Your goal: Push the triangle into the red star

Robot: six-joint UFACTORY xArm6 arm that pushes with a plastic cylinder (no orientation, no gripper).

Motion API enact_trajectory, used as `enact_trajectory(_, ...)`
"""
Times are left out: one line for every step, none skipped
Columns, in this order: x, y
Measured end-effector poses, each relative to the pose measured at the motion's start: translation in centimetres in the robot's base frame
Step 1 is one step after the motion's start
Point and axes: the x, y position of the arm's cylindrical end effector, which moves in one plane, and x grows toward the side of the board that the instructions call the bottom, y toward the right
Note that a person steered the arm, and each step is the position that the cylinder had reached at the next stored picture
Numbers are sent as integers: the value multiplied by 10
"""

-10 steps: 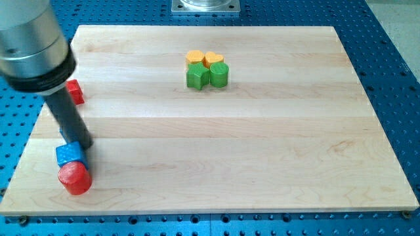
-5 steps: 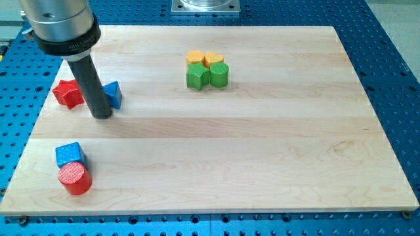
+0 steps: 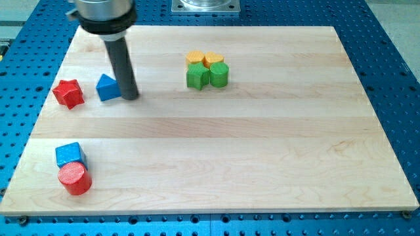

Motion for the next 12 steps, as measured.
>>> enact_trajectory(-10, 11)
enact_trajectory(-45, 18)
enact_trajectory(-40, -21)
enact_trajectory(-10, -20)
enact_trajectory(-3, -8)
enact_trajectory(-5, -5)
enact_trajectory(-49, -7)
enact_trajectory(-41, -39)
enact_trajectory(-30, -51)
enact_trajectory(-25, -58)
enact_trajectory(-27, -23)
enact_trajectory(-16, -2)
